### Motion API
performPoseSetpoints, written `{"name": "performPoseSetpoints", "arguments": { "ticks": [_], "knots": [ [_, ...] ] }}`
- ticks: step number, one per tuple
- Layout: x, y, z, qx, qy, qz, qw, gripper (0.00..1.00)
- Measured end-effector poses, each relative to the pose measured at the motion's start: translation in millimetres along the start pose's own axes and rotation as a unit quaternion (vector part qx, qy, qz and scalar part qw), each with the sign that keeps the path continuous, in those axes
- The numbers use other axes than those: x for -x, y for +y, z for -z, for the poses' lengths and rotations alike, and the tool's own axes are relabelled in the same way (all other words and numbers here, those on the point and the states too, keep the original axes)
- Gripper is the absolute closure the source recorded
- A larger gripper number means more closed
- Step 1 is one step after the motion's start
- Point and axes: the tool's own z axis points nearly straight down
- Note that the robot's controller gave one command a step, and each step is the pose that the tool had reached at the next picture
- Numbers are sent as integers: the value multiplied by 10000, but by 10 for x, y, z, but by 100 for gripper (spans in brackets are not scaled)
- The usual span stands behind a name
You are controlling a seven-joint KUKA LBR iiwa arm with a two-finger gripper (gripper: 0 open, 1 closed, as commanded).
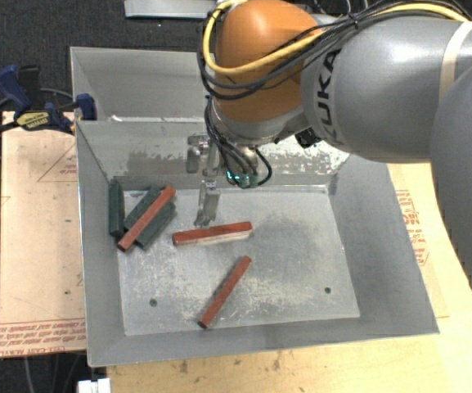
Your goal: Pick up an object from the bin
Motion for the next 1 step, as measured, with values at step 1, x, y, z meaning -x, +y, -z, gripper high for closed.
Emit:
{"name": "performPoseSetpoints", "arguments": {
  "ticks": [1],
  "knots": [
    [-346,-470,-1082,-10,2,985,9951,0]
  ]
}}
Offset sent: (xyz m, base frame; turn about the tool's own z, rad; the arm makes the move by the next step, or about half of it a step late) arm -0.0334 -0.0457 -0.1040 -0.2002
